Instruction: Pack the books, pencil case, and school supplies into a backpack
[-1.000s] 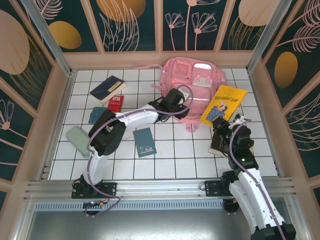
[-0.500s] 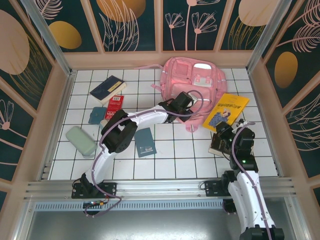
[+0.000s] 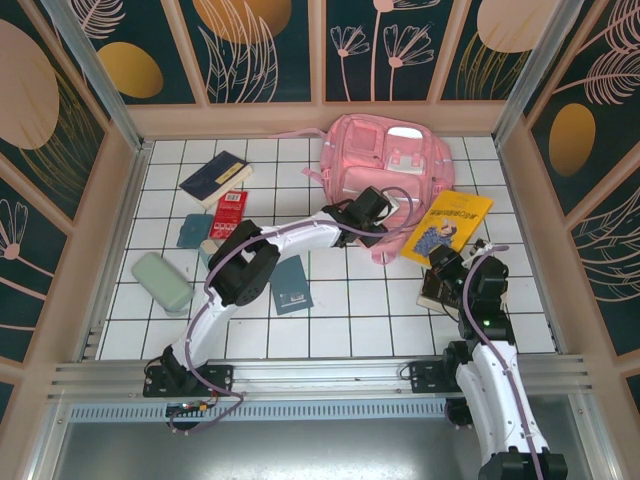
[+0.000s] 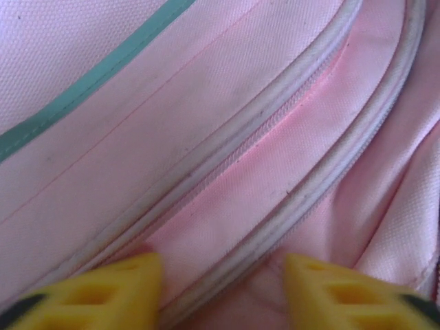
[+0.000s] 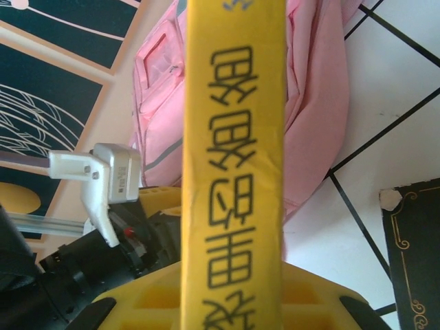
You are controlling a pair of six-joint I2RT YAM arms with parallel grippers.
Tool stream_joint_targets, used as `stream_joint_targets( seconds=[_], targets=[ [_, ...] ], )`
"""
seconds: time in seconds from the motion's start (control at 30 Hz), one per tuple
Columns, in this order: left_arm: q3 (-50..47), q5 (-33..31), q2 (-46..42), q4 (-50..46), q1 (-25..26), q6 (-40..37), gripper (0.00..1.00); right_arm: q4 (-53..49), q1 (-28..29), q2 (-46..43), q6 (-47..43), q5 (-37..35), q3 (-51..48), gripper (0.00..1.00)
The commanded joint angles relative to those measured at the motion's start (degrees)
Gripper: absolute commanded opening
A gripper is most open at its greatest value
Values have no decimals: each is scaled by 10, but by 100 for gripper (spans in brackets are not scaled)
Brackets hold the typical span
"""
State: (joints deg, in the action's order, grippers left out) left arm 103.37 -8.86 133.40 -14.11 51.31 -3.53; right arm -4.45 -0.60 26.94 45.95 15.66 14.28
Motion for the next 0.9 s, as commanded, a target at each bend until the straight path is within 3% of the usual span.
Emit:
stream_joint_targets(
  seconds=[0.0,0.03,0.37,0.5,0.63,0.67,0.83,0.87],
  targets=[
    [-8,-25,32,-36,4,-8,5,76,-5,-4,8,20,-1,0],
    [-15,-37,26,-25,3,-2,0,75,-5,-3,7,21,0,0],
    [-98,-102,-116,79,3,35,0,78,-5,0,4,32,2,0],
    [-116,-90,-157,97,4,35,0,76,-5,-1,1,35,4,0],
    [-94,-45,-138,66,3,12,0,76,-5,-1,0,37,4,0],
    [-85,-47,-125,61,4,12,5,75,-5,-1,1,37,5,0],
    [-54,-66,-70,69,4,-1,50,62,-5,-8,-1,34,9,0],
    [-46,-65,-60,71,3,-9,55,61,-5,-9,0,33,8,0]
  ],
)
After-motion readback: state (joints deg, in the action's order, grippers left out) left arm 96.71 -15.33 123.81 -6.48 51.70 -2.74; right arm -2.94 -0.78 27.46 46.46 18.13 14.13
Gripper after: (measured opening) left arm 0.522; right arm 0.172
